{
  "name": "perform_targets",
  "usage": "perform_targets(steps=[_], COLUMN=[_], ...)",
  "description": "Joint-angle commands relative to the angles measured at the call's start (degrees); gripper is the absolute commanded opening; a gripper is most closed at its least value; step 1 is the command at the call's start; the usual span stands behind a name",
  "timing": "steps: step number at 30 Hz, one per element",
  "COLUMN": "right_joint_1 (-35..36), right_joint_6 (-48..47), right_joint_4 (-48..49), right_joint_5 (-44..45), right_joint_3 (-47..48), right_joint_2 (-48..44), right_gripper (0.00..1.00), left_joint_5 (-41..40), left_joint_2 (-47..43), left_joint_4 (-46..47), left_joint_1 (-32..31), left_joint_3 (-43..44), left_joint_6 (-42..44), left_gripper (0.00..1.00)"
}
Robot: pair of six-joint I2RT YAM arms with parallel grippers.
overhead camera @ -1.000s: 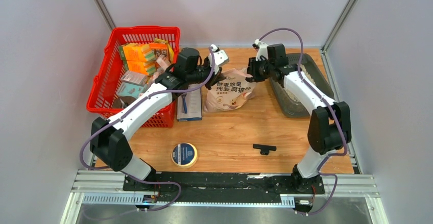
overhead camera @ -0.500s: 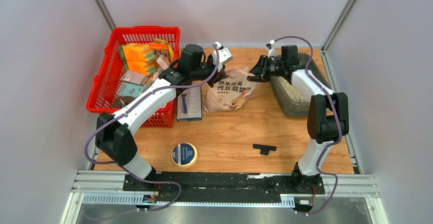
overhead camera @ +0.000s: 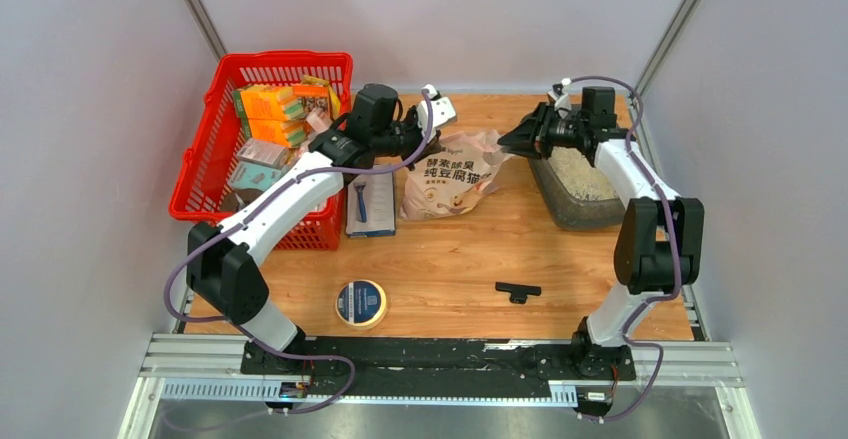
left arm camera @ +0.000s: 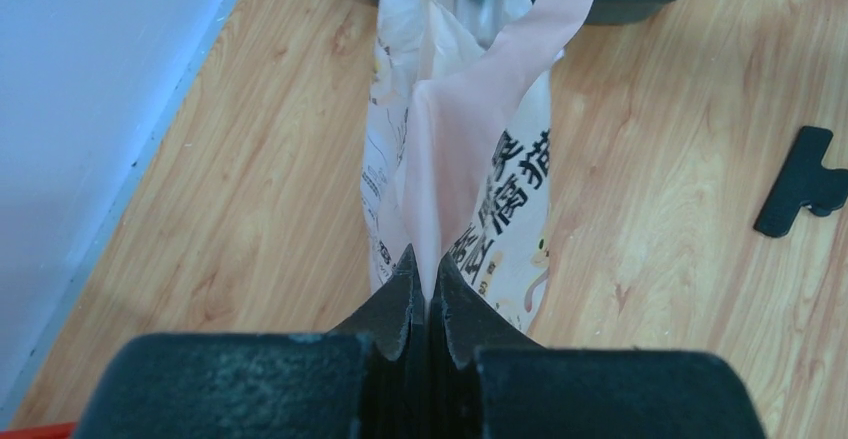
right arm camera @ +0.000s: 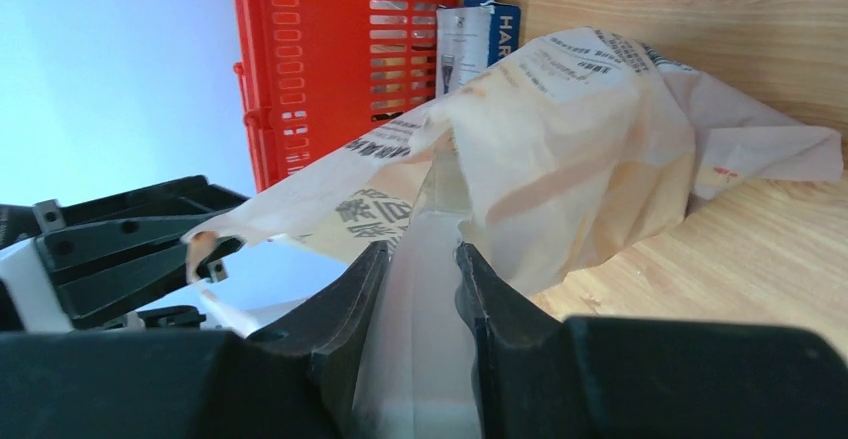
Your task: Fill the litter box with clean litter
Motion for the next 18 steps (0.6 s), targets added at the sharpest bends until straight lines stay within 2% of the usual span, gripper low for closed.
perform_targets(steps=[1, 3, 6, 10, 14, 18], right_joint_1=[-0.59, -0.60, -4.20, -5.69, -6.75, -8.24], right_joint_6=[6.51, 9.07, 17.92, 29.01, 34.99, 37.54], right_joint_4=[2.12, 5.55, 15.64, 36.18, 44.31, 47.48], right_joint_5=[-1.28, -3.91, -8.48, -10.43, -9.81, -9.90], right_joint_3=[-1.59, -4.48, -8.09, -13.98, -16.54, -17.69], right_joint_2=[-7.14, -7.06, -5.31, -3.63, -3.28, -3.45], right_gripper=[0.00, 0.00, 0.00, 0.00, 0.00, 0.00], left_joint_5=[2.43, 2.60, 2.34, 1.29, -0.29, -0.82], left_joint_2=[-2.94, -3.64, -4.08, -3.73, -3.03, -2.41], left_joint_4=[0.20, -1.04, -3.76, -7.63, -7.63, -7.72], left_joint_1=[-0.41, -0.41, -0.41, -0.41, -0.50, -0.50], left_joint_3=[5.51, 5.77, 6.39, 8.23, 9.11, 9.73], left_joint_6=[3.77, 5.61, 8.33, 11.85, 12.65, 13.43], left_gripper=[0.00, 0.00, 0.00, 0.00, 0.00, 0.00])
